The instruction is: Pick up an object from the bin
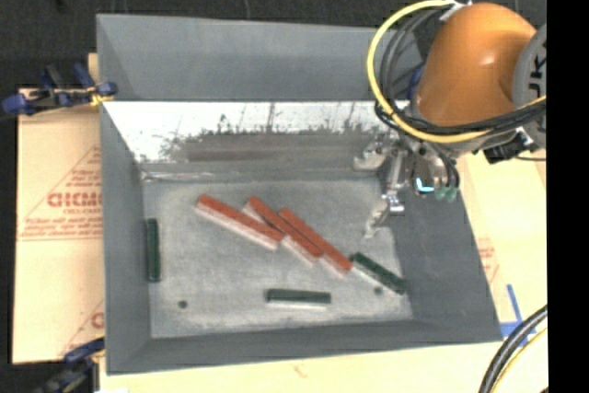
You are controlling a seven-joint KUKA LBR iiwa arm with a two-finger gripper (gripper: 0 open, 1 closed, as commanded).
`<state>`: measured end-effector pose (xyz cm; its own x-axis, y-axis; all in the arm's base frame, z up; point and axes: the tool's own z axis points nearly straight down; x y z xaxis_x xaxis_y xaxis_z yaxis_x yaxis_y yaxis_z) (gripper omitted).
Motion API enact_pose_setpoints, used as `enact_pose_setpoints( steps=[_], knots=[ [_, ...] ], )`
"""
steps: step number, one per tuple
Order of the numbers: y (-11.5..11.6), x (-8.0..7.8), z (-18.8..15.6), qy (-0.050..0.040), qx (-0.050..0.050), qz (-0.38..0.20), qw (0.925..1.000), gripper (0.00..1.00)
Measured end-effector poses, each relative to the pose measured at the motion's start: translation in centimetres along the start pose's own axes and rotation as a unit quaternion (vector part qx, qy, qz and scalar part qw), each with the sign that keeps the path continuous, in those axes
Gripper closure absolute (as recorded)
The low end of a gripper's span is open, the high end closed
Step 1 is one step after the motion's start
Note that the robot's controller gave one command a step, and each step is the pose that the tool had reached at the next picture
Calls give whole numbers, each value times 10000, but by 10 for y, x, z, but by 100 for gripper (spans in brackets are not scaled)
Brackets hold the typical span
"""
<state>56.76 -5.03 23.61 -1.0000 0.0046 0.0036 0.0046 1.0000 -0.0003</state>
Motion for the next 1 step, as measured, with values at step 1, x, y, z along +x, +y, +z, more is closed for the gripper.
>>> enact_pose_setpoints(
  steps=[1],
  knots=[
    [0,-1,-5,-39,5,-8,10000,0]
  ],
)
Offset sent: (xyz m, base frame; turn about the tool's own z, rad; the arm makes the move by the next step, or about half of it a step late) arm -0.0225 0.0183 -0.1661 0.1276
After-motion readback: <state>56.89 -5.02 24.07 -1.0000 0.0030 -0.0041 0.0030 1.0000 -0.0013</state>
